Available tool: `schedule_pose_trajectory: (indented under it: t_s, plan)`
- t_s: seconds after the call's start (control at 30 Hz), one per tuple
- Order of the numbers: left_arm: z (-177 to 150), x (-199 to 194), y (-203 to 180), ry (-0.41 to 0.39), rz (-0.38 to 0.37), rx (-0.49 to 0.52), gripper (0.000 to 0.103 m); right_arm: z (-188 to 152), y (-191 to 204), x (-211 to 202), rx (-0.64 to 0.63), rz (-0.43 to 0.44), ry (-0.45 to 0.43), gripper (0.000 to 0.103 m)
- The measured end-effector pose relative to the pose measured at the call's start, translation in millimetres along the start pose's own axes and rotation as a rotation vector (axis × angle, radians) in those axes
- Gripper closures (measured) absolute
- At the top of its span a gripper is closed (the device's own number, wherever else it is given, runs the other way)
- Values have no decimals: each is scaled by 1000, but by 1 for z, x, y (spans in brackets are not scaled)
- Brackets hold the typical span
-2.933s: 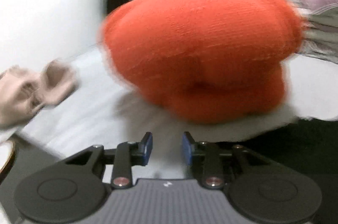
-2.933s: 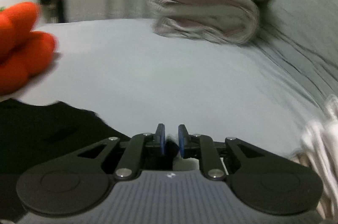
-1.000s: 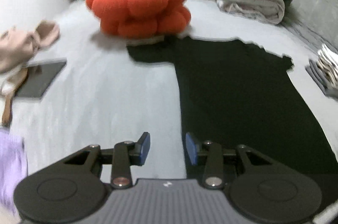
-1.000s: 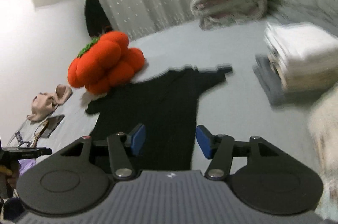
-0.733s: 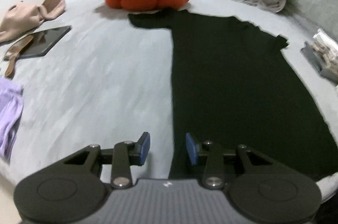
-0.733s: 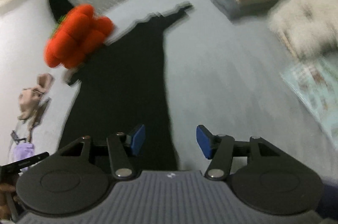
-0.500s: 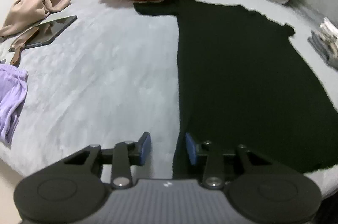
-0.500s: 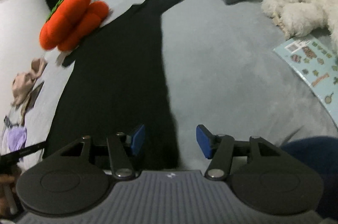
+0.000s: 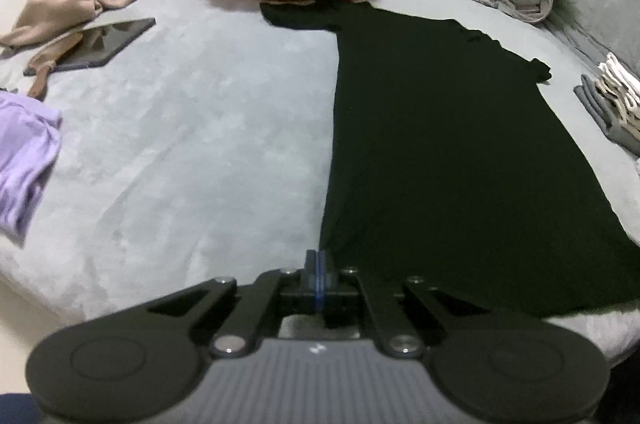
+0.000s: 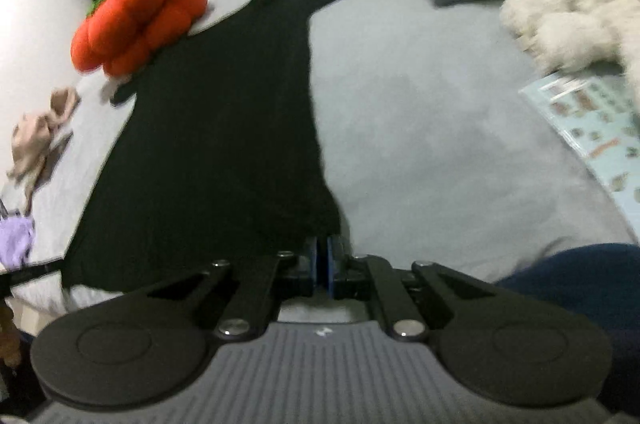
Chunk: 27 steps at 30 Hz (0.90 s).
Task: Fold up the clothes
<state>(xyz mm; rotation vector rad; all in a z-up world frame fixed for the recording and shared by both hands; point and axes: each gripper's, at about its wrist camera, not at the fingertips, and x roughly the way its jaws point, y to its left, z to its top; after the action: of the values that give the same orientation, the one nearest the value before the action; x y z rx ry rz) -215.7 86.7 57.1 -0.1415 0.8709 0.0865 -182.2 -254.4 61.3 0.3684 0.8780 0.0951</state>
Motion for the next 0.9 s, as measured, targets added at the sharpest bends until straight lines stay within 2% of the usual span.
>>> schedule_pose_trajectory:
  t_s: [0.13, 0.37, 0.57, 0.67, 0.73, 0.77, 0.8, 0.83, 0.9]
  plan:
    - [-6, -13, -5, 0, -15, 13, 103, 2, -9, -23, 35, 9, -49, 98]
    - [-11, -19, -14, -10, 29, 57, 103, -1, -16, -42, 34, -4, -92, 99]
    - [-16, 11, -28, 35, 80, 73, 103, -8, -15, -17, -38, -103, -53, 99]
    - [-16, 15, -35, 30, 107, 100, 101, -7, -8, -9, -62, -101, -39, 97]
    - [-15, 12, -34, 37, 103, 105, 93, -8, -4, -6, -97, -127, -25, 88]
    - [-13, 8, -28, 39, 93, 86, 80, -8, -3, -6, -116, -147, -25, 85]
    - [-10, 3, -22, 36, 87, 55, 65, -7, -3, -9, -130, -168, -32, 75]
    - [-6, -2, -16, 27, 88, 21, 62, -5, -4, -12, -141, -184, -45, 60]
    - [6, -13, -4, -5, 95, -28, 61, 1, -8, -23, -137, -178, -82, 51]
